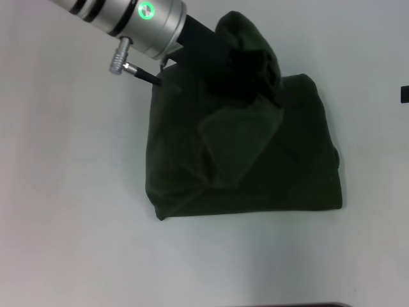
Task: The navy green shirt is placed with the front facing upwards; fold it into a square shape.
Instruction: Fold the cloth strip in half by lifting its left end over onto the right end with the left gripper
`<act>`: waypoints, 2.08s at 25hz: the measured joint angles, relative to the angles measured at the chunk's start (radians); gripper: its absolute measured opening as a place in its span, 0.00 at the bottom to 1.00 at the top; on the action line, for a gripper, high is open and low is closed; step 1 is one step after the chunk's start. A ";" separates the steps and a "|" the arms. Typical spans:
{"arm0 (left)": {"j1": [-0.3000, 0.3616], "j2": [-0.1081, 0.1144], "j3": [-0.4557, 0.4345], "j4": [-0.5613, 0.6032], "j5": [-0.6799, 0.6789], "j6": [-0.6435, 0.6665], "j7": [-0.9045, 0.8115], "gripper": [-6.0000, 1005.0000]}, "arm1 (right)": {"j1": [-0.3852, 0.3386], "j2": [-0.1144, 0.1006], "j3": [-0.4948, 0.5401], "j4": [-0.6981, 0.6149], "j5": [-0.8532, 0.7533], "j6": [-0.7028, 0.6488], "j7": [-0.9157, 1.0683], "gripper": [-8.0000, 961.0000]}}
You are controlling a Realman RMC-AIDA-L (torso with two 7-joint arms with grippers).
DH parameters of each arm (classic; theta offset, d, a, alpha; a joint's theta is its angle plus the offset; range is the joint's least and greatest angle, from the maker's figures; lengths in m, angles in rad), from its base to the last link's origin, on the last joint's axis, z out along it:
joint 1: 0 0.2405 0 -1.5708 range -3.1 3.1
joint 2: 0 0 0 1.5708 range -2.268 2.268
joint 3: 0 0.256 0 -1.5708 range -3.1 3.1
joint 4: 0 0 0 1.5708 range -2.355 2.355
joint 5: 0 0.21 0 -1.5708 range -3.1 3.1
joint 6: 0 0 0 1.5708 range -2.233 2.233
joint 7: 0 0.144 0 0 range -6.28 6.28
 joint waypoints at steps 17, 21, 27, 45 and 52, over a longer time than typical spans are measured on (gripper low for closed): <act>-0.010 -0.003 0.177 0.092 -0.157 -0.170 0.001 0.10 | 0.002 0.000 -0.006 0.000 0.000 0.002 0.018 0.68; -0.007 -0.005 0.190 0.112 -0.158 -0.188 -0.001 0.10 | 0.001 0.001 -0.003 0.003 0.000 0.007 0.016 0.68; -0.013 -0.009 0.224 0.170 -0.185 -0.224 0.011 0.10 | 0.002 0.002 -0.006 0.006 0.000 0.015 0.018 0.68; -0.003 -0.005 0.335 0.172 -0.310 -0.337 0.018 0.12 | 0.003 0.006 -0.006 0.009 0.000 0.023 0.023 0.68; -0.003 -0.002 0.335 0.198 -0.302 -0.376 -0.012 0.13 | 0.002 0.009 -0.003 0.009 0.000 0.023 0.024 0.68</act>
